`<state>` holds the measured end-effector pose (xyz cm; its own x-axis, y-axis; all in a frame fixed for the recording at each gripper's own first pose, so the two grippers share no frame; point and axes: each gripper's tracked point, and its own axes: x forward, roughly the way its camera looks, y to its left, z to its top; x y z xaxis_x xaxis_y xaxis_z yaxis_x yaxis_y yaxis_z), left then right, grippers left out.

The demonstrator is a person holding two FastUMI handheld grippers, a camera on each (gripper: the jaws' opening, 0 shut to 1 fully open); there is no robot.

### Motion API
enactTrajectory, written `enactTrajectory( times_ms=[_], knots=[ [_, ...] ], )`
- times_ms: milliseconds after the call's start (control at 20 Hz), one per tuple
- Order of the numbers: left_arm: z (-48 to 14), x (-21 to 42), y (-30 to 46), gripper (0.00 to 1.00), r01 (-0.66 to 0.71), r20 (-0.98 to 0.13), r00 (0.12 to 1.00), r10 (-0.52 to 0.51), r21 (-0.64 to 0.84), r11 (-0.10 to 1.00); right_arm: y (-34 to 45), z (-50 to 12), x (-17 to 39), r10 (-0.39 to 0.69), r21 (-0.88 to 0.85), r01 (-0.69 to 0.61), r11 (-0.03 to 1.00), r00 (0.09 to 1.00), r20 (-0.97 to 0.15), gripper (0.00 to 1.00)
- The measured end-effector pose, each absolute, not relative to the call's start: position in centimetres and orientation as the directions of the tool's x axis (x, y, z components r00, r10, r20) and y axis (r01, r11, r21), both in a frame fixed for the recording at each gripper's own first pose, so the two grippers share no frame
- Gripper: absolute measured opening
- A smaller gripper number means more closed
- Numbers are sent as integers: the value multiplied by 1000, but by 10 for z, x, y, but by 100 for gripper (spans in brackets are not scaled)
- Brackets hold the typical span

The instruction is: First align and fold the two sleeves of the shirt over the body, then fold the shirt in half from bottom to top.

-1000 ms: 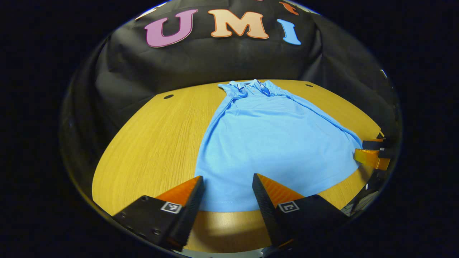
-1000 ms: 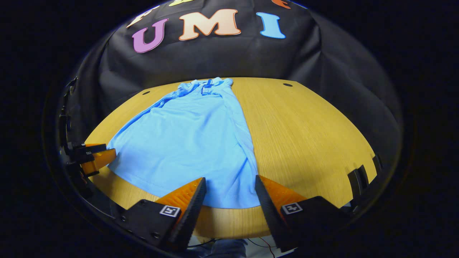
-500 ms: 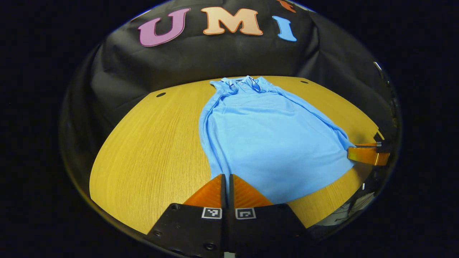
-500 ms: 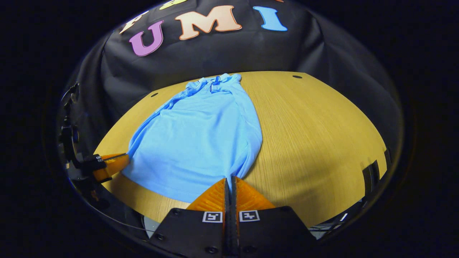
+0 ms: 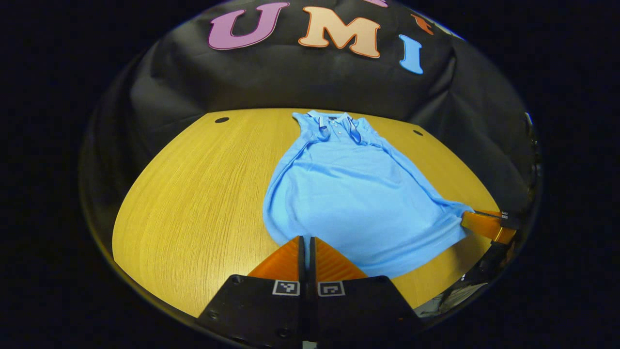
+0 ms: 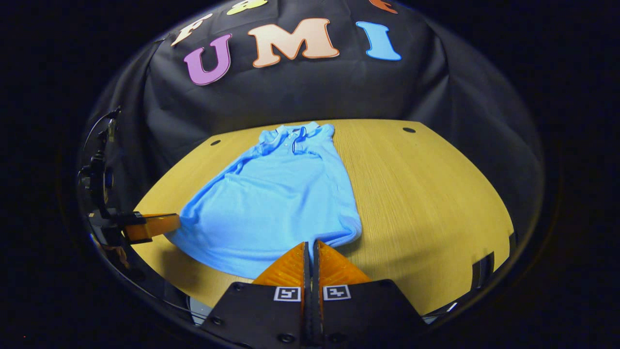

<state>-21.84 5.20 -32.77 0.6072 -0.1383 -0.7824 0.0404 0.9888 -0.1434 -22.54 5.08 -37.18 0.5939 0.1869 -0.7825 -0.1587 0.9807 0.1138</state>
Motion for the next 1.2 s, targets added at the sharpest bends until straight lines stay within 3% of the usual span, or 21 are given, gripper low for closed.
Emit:
enactTrajectory(
  times_ms=[200,500,1200],
  knots=[
    [-307,-177,48,0,83,-759,638,-129,-99,992,59,-354,-179,232,134,-200,971,625,-745,3],
    [-306,-119,50,0,43,-755,648,-96,-90,995,65,-355,-113,264,183,-192,964,644,-718,2],
    [-307,17,70,0,19,-723,689,-55,-58,998,74,-347,37,249,176,-178,968,746,-618,3]
  ],
)
